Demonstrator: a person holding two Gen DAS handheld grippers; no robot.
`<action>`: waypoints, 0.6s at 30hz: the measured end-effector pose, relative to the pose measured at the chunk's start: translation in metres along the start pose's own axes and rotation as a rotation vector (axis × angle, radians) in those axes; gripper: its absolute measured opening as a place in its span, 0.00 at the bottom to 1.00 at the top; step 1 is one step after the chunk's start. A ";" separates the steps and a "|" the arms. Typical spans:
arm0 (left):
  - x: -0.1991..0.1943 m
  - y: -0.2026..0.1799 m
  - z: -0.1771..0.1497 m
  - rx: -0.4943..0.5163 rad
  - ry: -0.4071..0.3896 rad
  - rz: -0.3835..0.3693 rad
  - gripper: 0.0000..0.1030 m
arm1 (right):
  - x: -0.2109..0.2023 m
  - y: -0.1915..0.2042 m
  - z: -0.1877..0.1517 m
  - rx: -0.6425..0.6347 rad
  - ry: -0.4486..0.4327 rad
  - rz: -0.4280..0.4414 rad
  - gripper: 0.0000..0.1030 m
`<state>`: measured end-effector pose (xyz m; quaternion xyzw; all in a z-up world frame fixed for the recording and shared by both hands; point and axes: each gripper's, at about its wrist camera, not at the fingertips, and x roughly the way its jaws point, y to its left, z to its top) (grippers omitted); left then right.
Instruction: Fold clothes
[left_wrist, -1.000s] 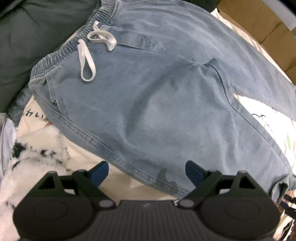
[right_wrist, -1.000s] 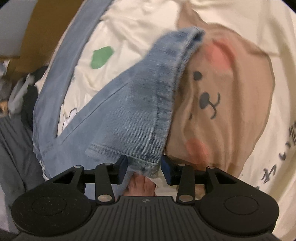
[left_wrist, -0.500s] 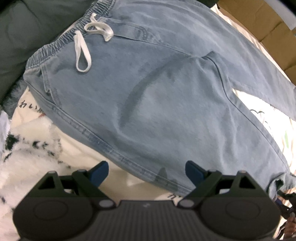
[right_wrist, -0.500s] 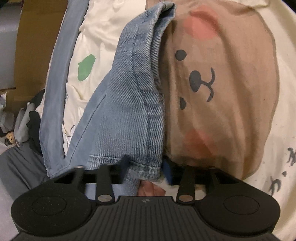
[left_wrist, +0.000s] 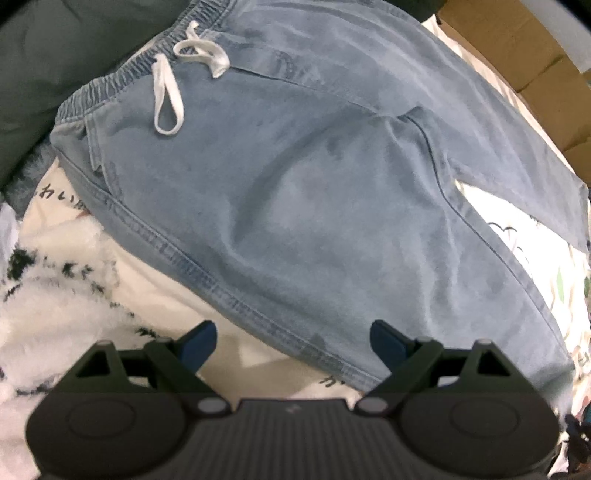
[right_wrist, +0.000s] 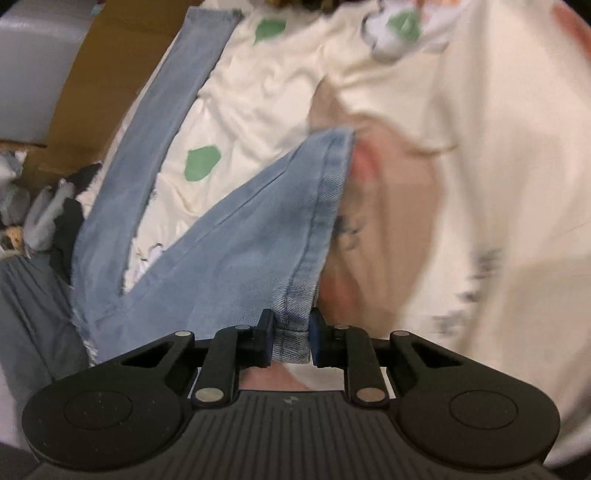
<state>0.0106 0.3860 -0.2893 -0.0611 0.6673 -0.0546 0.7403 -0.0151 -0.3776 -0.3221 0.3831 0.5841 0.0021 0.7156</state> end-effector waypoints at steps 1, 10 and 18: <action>-0.001 -0.001 0.000 -0.001 -0.001 -0.002 0.89 | -0.010 -0.005 0.000 -0.010 -0.002 -0.024 0.18; 0.007 0.005 -0.003 -0.031 0.009 0.007 0.89 | -0.031 -0.053 -0.010 -0.014 0.016 -0.176 0.05; 0.011 0.020 -0.014 -0.044 0.033 0.034 0.89 | -0.010 -0.083 -0.031 0.104 0.015 -0.166 0.44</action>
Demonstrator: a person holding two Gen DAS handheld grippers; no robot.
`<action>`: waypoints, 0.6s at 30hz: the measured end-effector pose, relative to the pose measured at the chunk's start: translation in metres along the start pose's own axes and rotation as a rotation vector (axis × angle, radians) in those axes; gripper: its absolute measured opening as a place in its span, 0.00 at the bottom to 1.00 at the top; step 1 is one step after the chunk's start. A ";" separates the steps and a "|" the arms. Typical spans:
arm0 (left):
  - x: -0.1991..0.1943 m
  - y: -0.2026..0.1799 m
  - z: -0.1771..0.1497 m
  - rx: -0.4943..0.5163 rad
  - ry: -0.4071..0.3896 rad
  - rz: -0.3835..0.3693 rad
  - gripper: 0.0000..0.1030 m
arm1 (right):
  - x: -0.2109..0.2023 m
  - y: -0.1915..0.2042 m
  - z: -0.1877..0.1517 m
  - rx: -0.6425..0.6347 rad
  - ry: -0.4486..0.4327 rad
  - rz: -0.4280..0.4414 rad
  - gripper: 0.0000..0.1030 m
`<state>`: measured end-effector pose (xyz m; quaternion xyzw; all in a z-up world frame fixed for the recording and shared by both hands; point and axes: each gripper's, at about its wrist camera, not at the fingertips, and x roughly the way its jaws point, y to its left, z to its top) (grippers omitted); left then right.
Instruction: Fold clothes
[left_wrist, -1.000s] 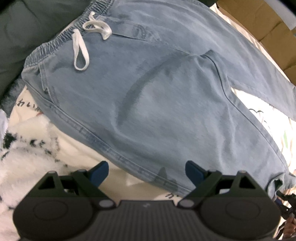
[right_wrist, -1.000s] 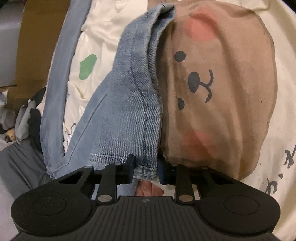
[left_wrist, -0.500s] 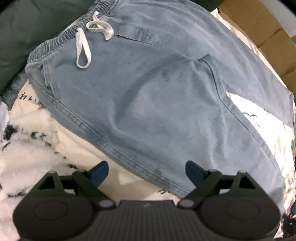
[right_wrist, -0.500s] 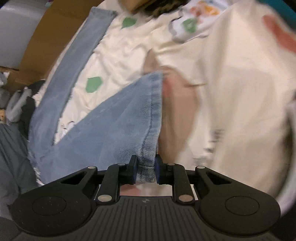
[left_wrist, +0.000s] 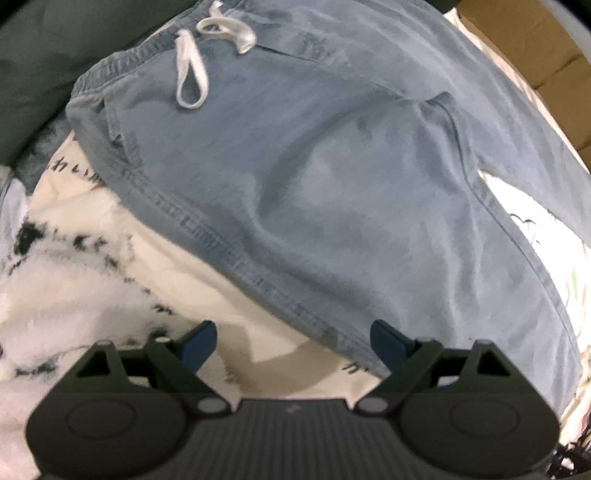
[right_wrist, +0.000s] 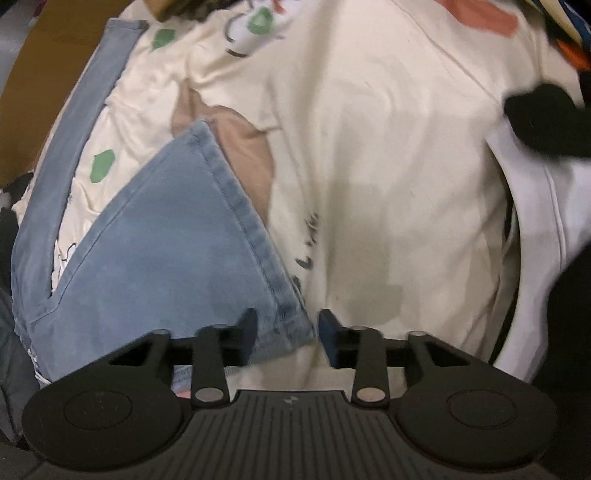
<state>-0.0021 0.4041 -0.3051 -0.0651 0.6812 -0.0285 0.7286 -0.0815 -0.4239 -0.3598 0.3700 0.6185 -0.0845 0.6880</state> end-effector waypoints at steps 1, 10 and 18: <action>0.001 0.002 -0.001 -0.013 0.003 -0.005 0.89 | 0.002 -0.003 -0.003 0.013 0.009 0.006 0.44; 0.003 0.006 -0.006 -0.078 0.000 -0.057 0.89 | 0.030 -0.034 -0.029 0.238 0.005 0.181 0.46; 0.001 0.034 -0.004 -0.218 -0.075 -0.066 0.89 | 0.016 -0.027 -0.027 0.237 -0.068 0.288 0.38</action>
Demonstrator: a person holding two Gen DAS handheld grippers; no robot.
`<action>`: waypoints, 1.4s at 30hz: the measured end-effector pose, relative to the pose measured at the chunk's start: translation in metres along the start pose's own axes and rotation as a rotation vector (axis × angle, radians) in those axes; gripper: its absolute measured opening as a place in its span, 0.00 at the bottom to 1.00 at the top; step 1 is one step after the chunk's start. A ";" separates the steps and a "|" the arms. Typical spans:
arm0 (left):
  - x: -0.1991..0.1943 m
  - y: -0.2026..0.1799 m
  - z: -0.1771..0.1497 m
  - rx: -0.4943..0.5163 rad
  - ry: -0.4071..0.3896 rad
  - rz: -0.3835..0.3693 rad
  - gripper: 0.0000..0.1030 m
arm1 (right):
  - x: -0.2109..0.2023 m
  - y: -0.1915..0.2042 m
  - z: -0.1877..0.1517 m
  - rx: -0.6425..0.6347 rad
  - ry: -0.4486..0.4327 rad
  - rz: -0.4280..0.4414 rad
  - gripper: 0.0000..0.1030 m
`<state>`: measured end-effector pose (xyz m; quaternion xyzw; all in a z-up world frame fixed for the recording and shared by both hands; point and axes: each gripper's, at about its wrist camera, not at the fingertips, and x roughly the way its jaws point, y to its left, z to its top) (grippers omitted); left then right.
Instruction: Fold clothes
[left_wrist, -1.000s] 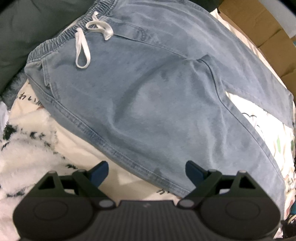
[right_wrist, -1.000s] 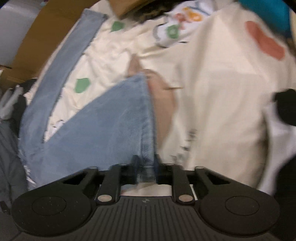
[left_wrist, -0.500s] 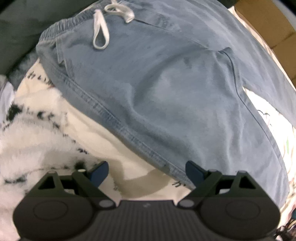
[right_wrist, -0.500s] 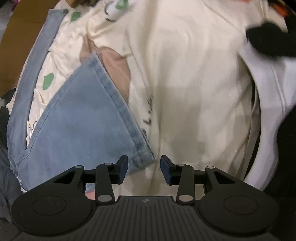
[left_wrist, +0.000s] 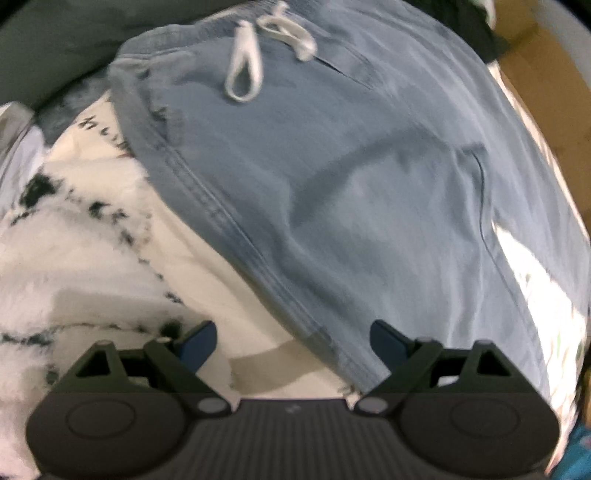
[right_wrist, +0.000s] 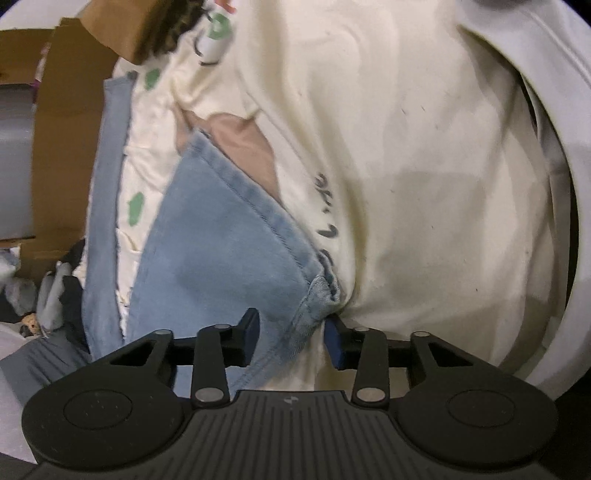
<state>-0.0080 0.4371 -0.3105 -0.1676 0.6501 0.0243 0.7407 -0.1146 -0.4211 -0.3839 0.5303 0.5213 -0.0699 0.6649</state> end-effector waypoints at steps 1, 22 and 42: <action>0.001 0.004 0.001 -0.027 -0.013 -0.007 0.89 | -0.001 0.002 0.000 0.004 -0.007 0.008 0.38; 0.012 0.014 0.006 -0.092 -0.049 -0.063 0.88 | 0.015 0.013 -0.019 0.064 0.167 0.092 0.41; 0.015 0.035 0.015 -0.184 -0.106 -0.116 0.88 | 0.023 -0.011 0.010 0.028 -0.038 0.010 0.38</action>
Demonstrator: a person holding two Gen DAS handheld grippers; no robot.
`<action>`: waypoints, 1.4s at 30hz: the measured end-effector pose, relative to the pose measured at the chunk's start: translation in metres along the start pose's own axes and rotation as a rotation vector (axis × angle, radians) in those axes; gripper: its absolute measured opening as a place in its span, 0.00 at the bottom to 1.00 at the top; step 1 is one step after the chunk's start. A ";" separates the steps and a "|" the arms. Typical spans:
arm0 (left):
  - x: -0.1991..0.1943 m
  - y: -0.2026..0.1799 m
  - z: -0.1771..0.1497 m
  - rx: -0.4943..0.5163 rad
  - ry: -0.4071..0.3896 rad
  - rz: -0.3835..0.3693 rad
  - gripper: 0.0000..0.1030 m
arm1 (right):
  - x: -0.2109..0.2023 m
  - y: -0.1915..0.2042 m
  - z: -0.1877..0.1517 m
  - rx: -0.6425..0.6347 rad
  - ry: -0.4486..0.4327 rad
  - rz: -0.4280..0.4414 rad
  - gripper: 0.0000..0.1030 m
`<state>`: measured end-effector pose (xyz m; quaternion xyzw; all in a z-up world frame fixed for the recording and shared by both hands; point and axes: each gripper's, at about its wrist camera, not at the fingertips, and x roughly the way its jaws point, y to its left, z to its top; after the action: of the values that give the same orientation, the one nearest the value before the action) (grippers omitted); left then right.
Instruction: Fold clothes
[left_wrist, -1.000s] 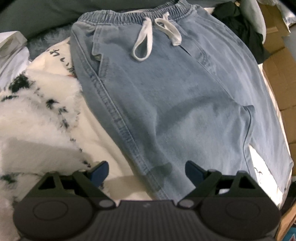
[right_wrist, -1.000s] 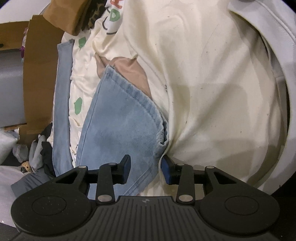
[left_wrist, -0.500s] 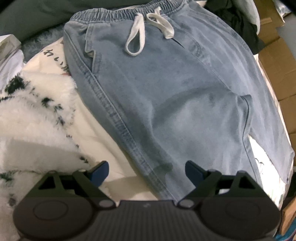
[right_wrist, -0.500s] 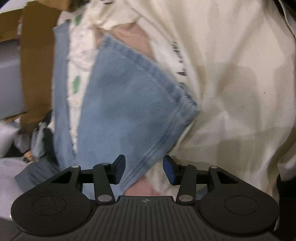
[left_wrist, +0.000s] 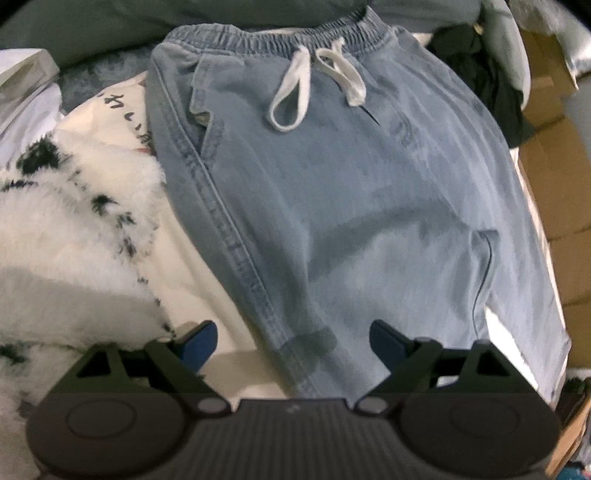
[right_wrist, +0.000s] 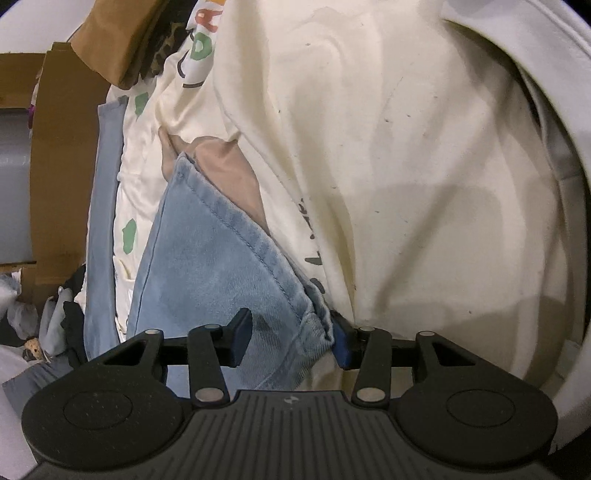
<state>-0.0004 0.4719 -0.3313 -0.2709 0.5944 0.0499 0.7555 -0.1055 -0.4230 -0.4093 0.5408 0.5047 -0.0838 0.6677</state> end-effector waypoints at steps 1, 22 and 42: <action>-0.001 0.002 0.001 -0.011 -0.006 -0.005 0.88 | 0.002 0.001 0.000 -0.003 0.012 0.002 0.34; 0.011 0.021 0.011 -0.187 -0.132 0.095 0.28 | -0.069 0.132 0.003 -0.417 0.161 -0.242 0.07; 0.009 0.026 0.017 -0.206 -0.128 0.172 0.06 | -0.069 0.122 -0.021 -0.535 0.193 -0.431 0.08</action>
<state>0.0069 0.4995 -0.3466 -0.2913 0.5576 0.1926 0.7531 -0.0704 -0.3867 -0.2766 0.2332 0.6721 -0.0363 0.7019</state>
